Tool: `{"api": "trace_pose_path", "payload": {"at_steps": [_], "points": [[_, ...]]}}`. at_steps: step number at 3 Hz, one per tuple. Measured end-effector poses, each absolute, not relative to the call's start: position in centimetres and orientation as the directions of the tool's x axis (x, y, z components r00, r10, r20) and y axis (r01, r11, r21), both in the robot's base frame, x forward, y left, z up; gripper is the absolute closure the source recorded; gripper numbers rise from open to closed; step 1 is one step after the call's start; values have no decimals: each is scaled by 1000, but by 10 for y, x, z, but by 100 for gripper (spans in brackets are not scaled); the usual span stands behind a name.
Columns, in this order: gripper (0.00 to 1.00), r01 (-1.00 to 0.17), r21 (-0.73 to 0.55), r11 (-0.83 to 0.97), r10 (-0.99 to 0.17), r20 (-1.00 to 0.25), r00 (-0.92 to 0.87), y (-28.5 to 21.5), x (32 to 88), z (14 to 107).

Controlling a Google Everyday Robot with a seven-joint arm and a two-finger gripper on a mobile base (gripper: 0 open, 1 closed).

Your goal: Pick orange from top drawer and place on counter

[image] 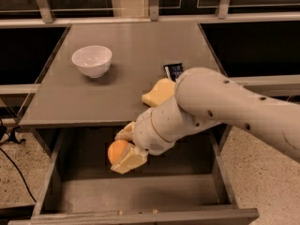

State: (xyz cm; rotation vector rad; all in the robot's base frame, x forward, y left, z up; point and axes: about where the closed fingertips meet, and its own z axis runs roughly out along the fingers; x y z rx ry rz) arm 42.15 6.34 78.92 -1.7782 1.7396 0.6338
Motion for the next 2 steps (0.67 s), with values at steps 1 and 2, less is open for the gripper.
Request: {"api": "trace_pose_path", "payload": {"at_steps": [1, 2], "points": [[100, -997, -72, -6, -779, -625, 50, 65, 427, 844], [100, -995, -103, -3, -804, -591, 63, 67, 435, 880]]}}
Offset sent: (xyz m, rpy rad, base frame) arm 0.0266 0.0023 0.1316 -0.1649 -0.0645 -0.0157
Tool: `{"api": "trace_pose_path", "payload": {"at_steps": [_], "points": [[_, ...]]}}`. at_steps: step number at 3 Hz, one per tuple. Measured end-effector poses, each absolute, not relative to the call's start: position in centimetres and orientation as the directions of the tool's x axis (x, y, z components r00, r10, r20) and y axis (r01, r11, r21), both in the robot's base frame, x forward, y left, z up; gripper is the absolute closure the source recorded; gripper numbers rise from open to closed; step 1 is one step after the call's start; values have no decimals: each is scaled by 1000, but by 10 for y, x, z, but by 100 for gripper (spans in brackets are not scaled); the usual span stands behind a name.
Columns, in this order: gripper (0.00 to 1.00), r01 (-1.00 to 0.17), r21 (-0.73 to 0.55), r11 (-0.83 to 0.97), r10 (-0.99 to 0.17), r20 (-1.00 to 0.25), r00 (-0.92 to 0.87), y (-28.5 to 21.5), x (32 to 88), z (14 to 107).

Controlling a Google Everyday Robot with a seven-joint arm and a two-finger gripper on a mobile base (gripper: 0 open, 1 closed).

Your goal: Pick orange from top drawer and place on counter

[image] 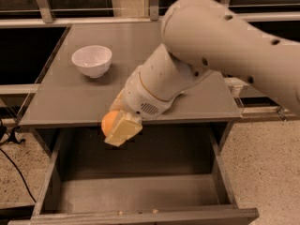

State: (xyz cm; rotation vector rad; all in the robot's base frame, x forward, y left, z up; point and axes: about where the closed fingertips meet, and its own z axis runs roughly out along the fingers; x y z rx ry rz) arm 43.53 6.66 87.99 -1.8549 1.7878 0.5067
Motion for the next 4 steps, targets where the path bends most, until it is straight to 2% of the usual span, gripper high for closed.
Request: {"api": "trace_pose_path", "payload": {"at_steps": [1, 3, 4], "points": [[100, -988, -156, 11, -792, -604, 87, 69, 459, 891], [100, -948, -294, 118, -661, -736, 146, 86, 530, 887], [100, -948, -294, 122, -659, -739, 144, 86, 532, 886]]}}
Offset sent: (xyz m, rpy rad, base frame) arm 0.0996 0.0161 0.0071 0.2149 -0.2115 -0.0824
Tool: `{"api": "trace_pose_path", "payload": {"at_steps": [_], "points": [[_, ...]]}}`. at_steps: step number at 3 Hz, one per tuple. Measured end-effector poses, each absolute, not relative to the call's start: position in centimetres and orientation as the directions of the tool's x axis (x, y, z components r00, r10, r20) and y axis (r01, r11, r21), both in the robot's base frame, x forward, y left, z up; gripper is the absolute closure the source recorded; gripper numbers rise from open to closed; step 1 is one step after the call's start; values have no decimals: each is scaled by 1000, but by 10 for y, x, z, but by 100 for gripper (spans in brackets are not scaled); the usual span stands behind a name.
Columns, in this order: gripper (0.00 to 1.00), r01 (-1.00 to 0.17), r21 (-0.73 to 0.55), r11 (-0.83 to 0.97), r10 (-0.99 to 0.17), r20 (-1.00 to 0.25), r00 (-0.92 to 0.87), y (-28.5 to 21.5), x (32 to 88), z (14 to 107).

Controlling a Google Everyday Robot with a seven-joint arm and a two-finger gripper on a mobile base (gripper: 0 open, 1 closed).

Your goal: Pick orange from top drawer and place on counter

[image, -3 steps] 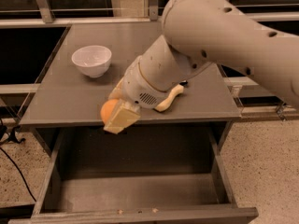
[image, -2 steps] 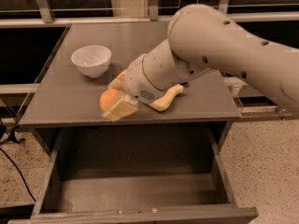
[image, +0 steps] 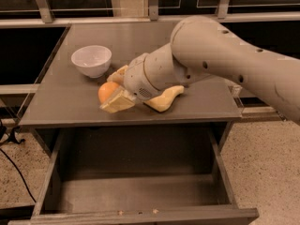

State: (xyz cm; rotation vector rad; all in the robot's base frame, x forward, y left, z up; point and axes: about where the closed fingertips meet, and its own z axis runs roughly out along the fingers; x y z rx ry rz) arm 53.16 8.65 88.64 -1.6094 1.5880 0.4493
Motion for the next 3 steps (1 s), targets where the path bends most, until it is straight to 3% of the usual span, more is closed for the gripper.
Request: {"api": "trace_pose_path", "payload": {"at_steps": [3], "points": [[100, -923, -283, 259, -568, -818, 91, 89, 582, 864]]}}
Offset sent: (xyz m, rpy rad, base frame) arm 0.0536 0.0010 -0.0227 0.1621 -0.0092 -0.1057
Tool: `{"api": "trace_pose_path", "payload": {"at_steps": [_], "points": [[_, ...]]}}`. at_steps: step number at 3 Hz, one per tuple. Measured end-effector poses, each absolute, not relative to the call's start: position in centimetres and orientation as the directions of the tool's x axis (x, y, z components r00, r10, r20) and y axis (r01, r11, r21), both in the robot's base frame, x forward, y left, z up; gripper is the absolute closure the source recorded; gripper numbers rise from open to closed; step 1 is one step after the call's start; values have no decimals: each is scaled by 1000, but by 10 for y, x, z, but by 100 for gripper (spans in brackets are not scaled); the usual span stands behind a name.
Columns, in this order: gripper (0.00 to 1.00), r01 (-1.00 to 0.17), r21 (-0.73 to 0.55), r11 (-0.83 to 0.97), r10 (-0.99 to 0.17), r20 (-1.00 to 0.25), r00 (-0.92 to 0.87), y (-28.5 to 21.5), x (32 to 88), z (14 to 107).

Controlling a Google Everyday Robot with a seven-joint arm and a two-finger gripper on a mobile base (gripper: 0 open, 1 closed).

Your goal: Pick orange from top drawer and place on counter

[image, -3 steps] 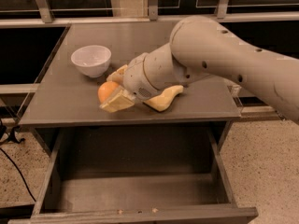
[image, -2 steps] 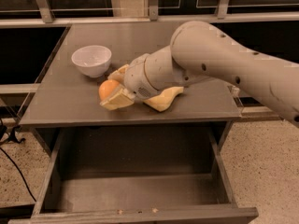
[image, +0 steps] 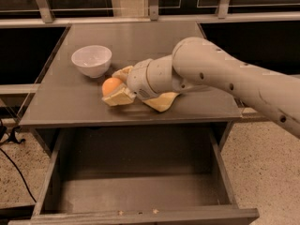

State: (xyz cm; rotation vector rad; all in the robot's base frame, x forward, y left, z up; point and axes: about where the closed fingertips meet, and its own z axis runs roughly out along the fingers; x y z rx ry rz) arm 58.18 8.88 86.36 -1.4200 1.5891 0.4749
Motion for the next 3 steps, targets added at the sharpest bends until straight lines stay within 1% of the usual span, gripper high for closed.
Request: {"api": "trace_pose_path", "payload": {"at_steps": [2, 3], "points": [[100, -902, -286, 322, -557, -828, 64, 82, 600, 850], [85, -903, -286, 322, -557, -828, 64, 82, 600, 851]]}}
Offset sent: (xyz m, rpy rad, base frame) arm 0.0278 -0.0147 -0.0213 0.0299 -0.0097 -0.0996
